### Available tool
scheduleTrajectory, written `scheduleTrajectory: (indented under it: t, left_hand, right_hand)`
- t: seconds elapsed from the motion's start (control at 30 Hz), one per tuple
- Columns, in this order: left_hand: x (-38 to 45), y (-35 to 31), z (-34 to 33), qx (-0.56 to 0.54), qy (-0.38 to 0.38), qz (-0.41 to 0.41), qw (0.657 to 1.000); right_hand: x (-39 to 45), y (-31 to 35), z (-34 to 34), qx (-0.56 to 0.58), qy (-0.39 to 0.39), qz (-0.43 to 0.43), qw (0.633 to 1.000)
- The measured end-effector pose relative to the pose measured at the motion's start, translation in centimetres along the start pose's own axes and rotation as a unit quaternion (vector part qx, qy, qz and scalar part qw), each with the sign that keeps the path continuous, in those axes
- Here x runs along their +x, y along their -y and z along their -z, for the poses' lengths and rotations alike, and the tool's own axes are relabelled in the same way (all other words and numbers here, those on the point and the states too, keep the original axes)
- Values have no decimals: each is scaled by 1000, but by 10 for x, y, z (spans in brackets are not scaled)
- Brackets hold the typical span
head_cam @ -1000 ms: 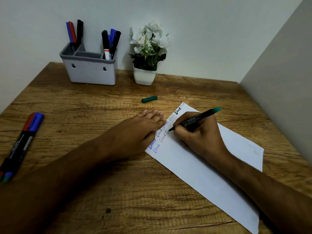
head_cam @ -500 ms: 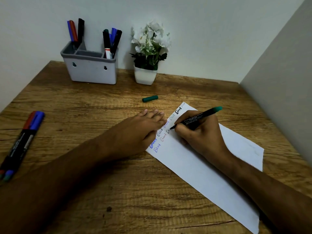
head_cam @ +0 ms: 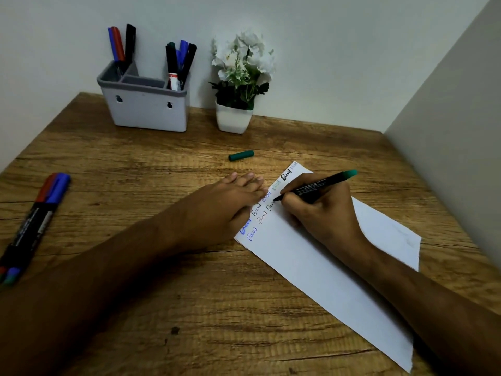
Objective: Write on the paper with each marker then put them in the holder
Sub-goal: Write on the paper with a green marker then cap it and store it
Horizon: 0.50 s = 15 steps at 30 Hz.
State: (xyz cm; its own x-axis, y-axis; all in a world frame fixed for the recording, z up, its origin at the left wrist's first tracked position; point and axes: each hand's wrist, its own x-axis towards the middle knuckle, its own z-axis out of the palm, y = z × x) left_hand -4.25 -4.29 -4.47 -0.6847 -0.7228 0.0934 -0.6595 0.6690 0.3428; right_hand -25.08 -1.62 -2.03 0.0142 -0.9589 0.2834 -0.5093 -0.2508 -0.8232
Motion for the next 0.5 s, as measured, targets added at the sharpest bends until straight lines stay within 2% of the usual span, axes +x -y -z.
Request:
scheduleTrajectory:
  t: [0.23, 0.37, 0.5]
  left_hand:
    - [0, -1, 0, 3, -8, 2, 1000]
    - [1, 1, -1, -1, -14, 1, 1000]
    - [1, 2, -1, -14, -21, -2, 1000]
  right_hand:
    - [0, -1, 0, -2, -10, -9, 1000]
    - [0, 0, -1, 15, -4, -22, 1000]
    - [2, -1, 2, 61, -33, -39, 997]
